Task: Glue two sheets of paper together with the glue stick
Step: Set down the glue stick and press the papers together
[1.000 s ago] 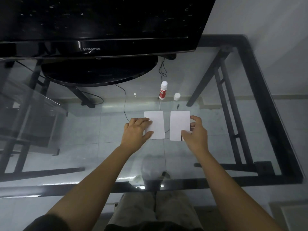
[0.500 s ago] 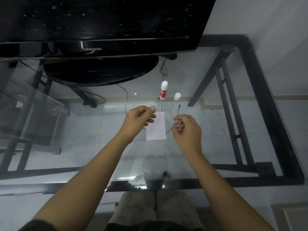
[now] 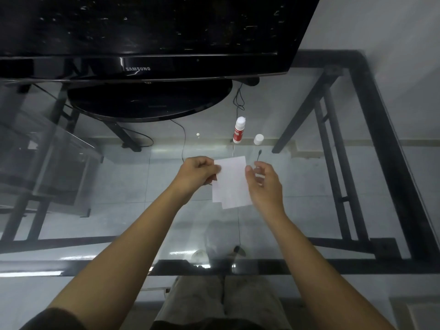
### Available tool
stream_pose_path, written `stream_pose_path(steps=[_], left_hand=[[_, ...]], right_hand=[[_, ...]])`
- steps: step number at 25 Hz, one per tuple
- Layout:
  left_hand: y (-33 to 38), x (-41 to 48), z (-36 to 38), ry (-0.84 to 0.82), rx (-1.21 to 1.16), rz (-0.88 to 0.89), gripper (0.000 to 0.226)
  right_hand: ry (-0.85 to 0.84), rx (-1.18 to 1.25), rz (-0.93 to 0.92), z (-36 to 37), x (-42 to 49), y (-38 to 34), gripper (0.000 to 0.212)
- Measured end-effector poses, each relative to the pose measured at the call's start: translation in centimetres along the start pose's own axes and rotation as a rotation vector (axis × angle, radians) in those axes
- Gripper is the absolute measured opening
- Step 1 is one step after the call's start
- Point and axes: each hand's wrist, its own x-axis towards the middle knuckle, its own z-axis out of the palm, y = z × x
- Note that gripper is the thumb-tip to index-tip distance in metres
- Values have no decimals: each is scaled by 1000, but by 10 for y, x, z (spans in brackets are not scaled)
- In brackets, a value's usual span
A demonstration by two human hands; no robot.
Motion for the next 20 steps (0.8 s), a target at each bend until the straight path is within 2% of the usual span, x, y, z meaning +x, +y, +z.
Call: stream_pose_path(steps=[1, 4, 7, 12, 16, 20], left_hand=[[-2, 0, -1, -32, 3, -18, 14], [-18, 0, 0, -15, -38, -87, 8], [-32, 5, 4, 107, -54, -92, 3], [-34, 27, 11, 287, 64, 1, 9], [-39, 38, 17, 345, 262, 59, 9], [-44, 41, 21, 383, 358, 96, 11]], right_hand=[[-70, 11, 86, 0, 7, 1, 21], [-183, 19, 137, 7, 11, 9, 11], [-159, 66, 158, 13, 14, 15, 11], [-76, 31, 159, 21, 33, 13, 11], [-30, -8, 158, 24, 41, 14, 12], [-26, -32, 136, 27, 42, 16, 14]])
